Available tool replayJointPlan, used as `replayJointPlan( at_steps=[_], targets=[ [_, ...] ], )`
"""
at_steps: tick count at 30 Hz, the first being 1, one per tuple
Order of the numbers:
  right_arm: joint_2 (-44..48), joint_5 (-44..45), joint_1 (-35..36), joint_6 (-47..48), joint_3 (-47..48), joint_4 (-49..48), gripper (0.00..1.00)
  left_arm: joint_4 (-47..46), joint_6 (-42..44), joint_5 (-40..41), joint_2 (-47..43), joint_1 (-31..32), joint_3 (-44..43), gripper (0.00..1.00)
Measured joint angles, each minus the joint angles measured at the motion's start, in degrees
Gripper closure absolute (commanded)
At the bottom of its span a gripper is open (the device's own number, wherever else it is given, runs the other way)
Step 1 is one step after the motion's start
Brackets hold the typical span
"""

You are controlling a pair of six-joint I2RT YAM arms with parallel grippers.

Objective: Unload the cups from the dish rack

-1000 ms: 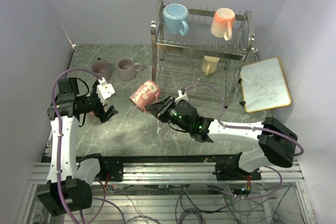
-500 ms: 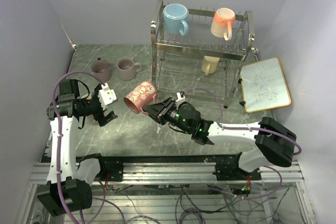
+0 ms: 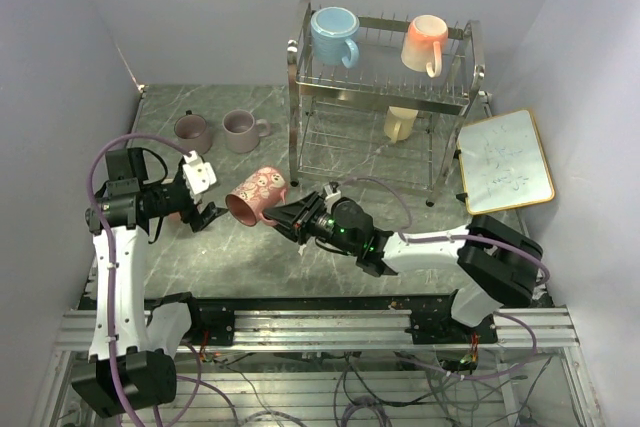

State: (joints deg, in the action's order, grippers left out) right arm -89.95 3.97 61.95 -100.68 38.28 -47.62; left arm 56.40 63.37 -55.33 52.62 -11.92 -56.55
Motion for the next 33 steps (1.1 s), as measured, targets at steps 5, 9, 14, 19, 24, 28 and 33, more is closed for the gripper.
replayJointPlan(
  at_steps=[5,9,14,19,24,28,33],
  targets=[
    [-4.1,-2.3,0.1,-2.3,2.3,-1.9,1.0,-2.2,-2.5,-2.2,0.2,0.0,-0.1,0.32],
    [-6.4,-3.2,0.5,-3.6,4.6,-3.9,1.0,-1.7,-1.9,-2.9,1.7,0.0,-0.2,0.44],
    [-7.8,-3.6,1.0,-5.0,6.2,-6.4,1.0,-0.8,0.3,-2.9,3.6,-0.1,-0.9,0.46],
    [-9.9,-4.2,1.3,-6.3,7.0,-8.7,1.0,-2.2,0.7,-1.5,3.6,-0.6,-0.9,0.86],
    [-10.3,-4.4,1.8,-8.1,7.9,-10.5,0.94,-6.3,-2.7,-1.0,2.8,-0.4,-0.3,0.93],
    [-10.0,-4.2,1.3,-8.0,7.5,-11.4,0.6,-9.9,-7.8,0.5,2.2,1.1,0.1,0.93],
    [-5.6,-5.3,-1.6,-2.0,3.7,-9.0,0.4,-13.2,-19.5,13.8,6.7,8.3,0.4,0.93]
  ],
)
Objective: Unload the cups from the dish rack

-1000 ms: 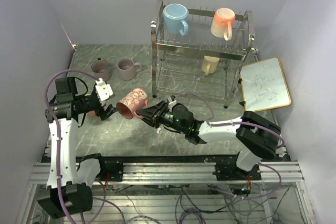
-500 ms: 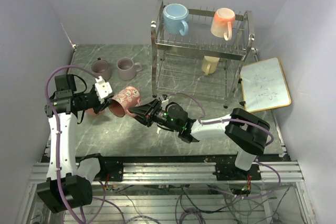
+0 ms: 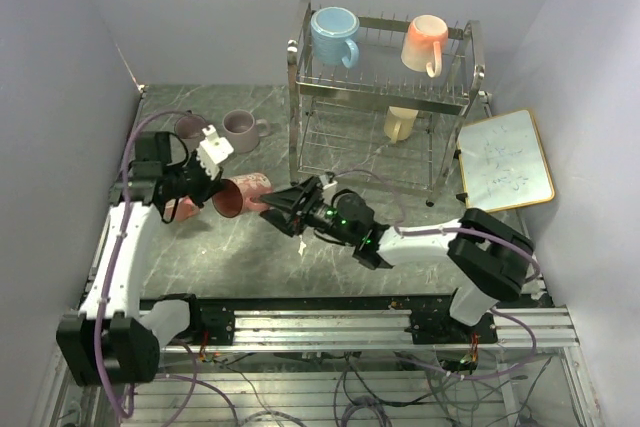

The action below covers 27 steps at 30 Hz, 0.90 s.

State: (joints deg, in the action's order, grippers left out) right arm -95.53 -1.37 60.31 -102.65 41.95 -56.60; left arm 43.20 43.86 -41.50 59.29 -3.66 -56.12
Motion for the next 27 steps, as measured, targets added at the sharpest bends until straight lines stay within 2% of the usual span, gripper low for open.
replayJointPlan(
  at_steps=[3,7,10,14,19,27],
  targets=[
    [4.4,-0.3,-4.3,4.4,-3.8,4.5,0.35,-0.9,-4.1,10.0,6.1,3.2,-1.0,0.93],
    [12.4,0.8,-11.6,12.0,-6.0,14.1,0.33,0.5,-7.3,21.6,15.6,3.7,-4.7,0.93],
    [19.3,1.5,-17.0,19.1,-5.8,23.2,0.32,0.8,-8.5,27.5,20.8,3.7,-8.7,0.93],
    [26.3,3.8,-23.3,28.6,-3.9,34.8,0.3,1.2,-9.8,31.7,25.5,4.2,-14.2,0.93],
    [29.3,10.8,-27.1,41.1,1.8,46.9,0.27,2.5,-10.2,35.3,31.8,6.2,-20.6,0.93],
    [30.4,26.0,-27.7,60.3,5.2,51.8,0.24,4.9,-11.1,39.8,41.4,6.9,-27.2,0.93]
  ],
)
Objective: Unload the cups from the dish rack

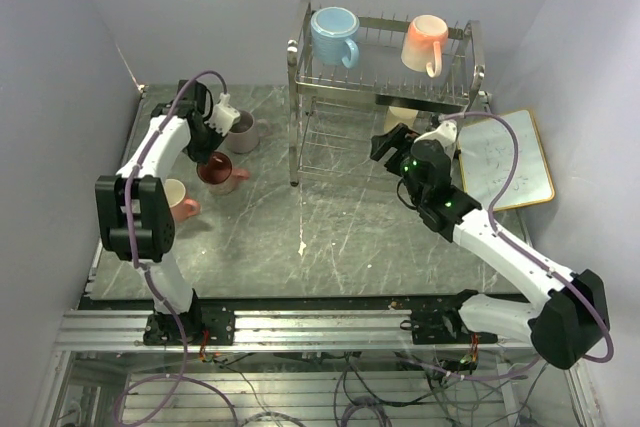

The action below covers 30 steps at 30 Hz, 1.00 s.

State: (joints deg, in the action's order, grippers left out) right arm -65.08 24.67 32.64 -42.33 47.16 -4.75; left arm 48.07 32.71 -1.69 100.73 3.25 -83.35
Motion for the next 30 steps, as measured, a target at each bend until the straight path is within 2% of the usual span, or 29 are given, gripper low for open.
replayJointPlan(
  at_steps=[4,5,9,12,13,16,21,30],
  targets=[
    [-1.3,4.0,-1.2,5.9,0.0,-0.3,0.25,2.0,-0.6,1.0,3.3,0.1,-3.9,0.92],
    [-1.7,4.5,-1.6,7.0,0.0,-0.7,0.26,2.4,-0.7,1.0,3.9,0.1,-4.6,0.87],
    [-4.0,6.3,-3.7,11.0,-0.2,-4.0,0.29,2.9,-1.7,1.1,4.9,0.1,-6.0,0.56],
    [-7.1,6.6,-5.5,13.3,-0.5,-6.8,0.32,1.9,-2.1,1.2,4.4,0.1,-5.9,0.46],
    [-8.5,6.9,-6.1,14.0,-0.5,-8.0,0.33,1.6,-2.1,1.1,3.8,0.1,-5.9,0.37],
    [-12.2,8.5,-6.8,15.5,-0.5,-11.4,0.37,1.0,-1.7,0.4,0.9,0.1,-5.7,0.33],
    [-20.9,10.9,-7.7,18.3,-0.3,-15.6,0.41,-0.7,-1.0,-0.4,-6.3,0.1,-5.3,0.32],
    [-31.5,14.4,-7.8,22.4,0.3,-25.9,0.42,1.3,-1.1,-3.5,-12.7,0.1,-6.6,0.31]
  ],
)
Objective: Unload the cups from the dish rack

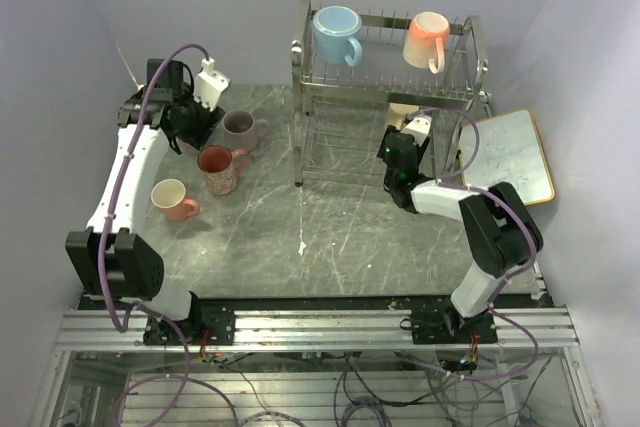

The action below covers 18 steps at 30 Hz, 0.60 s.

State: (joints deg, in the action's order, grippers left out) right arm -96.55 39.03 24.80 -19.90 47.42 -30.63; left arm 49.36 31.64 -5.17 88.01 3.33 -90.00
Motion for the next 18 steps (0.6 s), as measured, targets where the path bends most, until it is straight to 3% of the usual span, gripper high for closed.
replayJointPlan(
  at_steps=[10,18],
  targets=[
    [-13.6,0.6,-1.2,5.7,6.2,-7.8,0.45,3.2,0.7,-3.1,-9.9,0.0,2.9,0.31],
    [-17.2,-0.2,-4.2,8.6,9.6,-9.9,0.52,4.1,1.6,-4.4,-12.3,0.0,5.8,0.31]
  ],
)
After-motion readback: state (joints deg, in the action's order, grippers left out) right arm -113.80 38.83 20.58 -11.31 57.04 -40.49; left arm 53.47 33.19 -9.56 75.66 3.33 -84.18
